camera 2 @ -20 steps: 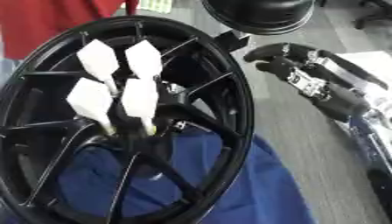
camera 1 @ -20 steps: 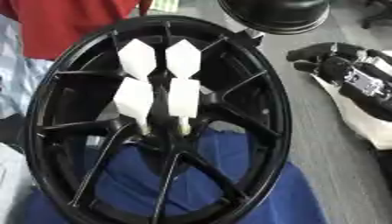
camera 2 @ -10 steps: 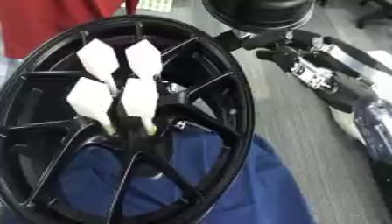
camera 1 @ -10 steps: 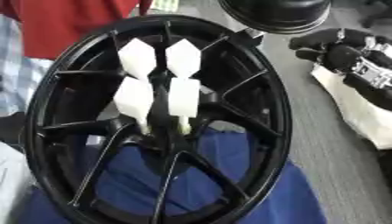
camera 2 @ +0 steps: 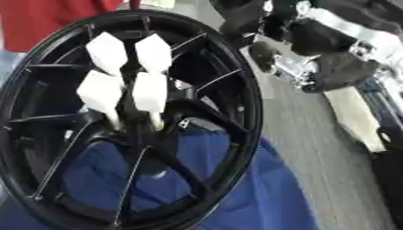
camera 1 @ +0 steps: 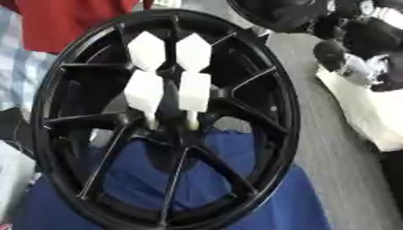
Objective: Pull the pin out of the wheel hub.
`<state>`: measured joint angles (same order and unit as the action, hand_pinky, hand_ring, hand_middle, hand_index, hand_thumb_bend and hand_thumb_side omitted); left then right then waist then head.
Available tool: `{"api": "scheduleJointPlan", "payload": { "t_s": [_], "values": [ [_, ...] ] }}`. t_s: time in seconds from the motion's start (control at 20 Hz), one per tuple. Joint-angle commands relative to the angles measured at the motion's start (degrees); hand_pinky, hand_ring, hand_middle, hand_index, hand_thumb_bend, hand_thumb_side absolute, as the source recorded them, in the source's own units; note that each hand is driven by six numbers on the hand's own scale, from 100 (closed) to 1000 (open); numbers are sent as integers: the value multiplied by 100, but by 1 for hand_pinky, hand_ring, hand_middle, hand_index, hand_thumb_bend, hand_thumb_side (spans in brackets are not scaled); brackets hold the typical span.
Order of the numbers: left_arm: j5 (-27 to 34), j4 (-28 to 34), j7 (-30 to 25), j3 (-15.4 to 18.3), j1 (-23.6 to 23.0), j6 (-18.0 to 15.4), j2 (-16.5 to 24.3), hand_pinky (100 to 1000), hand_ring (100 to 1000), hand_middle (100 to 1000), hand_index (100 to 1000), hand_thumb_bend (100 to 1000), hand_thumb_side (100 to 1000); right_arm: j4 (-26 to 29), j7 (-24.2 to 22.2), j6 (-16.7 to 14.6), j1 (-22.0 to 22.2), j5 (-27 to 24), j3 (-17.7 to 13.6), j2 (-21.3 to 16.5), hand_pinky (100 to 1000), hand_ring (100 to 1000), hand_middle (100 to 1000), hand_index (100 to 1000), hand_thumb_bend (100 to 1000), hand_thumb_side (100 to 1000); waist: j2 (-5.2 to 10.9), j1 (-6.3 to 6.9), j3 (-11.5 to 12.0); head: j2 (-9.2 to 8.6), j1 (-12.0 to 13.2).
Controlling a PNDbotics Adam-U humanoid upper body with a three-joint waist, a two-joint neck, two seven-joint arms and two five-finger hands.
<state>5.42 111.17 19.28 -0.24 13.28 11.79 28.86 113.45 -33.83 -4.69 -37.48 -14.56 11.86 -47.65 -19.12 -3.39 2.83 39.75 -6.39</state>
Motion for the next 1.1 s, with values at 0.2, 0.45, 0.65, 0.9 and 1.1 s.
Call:
{"api": "scheduleJointPlan", "payload": {
  "t_s": [0.2,0.45,0.65,0.9,1.1],
  "values": [
    [-37,92,-24,21,67,-8,256,630,633,611,724,100,619,110,-529,-554,-821,324,240,-488,948,1000,786,818,100,338,34,-30,-16,-70,0],
    [-56,108,-4,37,64,-11,298,630,632,611,724,100,618,-520,-1023,-1047,-1562,523,320,-252,938,1000,783,816,100,304,-16,-69,-40,-158,-14],
    [-67,120,-1,39,60,-10,322,630,632,611,724,100,618,-1157,-1415,-1442,-1893,754,283,-75,923,1000,778,814,100,267,-38,-100,-3,-214,-122],
    [-72,133,-9,33,83,-8,332,630,631,611,724,100,619,-1919,-1427,-1826,-2154,1179,258,166,915,1000,777,816,100,250,-82,-127,66,-284,-200],
    [-70,140,-10,26,111,-6,330,630,631,610,725,100,620,-2550,-1278,-1989,-2335,1564,290,385,921,1000,786,829,100,293,-131,-154,145,-322,-289]
  ]
}}
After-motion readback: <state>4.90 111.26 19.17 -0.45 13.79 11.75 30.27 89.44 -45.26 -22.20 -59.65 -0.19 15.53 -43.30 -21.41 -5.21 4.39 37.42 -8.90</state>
